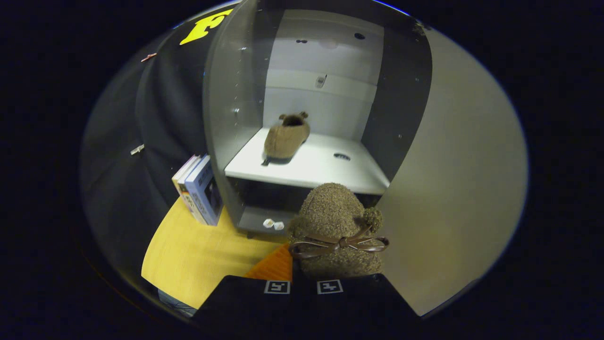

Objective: Open the shoe cabinet door, grab the shoes and put them into the shoe cabinet, then close the shoe cabinet door.

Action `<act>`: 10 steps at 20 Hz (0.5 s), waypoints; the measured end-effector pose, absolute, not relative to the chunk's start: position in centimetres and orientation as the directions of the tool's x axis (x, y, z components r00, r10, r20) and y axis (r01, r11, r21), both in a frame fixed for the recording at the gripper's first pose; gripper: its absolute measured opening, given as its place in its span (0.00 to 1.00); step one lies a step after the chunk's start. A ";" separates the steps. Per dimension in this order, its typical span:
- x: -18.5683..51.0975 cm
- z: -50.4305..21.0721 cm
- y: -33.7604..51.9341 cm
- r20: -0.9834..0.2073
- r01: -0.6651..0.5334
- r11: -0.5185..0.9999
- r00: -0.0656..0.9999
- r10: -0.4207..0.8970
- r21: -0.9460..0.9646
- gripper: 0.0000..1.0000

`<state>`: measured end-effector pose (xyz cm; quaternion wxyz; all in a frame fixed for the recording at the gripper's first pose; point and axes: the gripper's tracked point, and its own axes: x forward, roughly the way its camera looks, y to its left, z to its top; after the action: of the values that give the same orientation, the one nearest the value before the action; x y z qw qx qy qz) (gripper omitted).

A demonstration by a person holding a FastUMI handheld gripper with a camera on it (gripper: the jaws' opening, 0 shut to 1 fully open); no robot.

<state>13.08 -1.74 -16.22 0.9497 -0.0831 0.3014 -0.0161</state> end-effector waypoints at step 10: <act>27.5 -10.3 -6.3 -0.541 0.024 0.995 0.838 -0.072 -0.095 0.06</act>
<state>27.54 -6.27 -10.34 0.9577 -0.0419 0.2836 -0.0251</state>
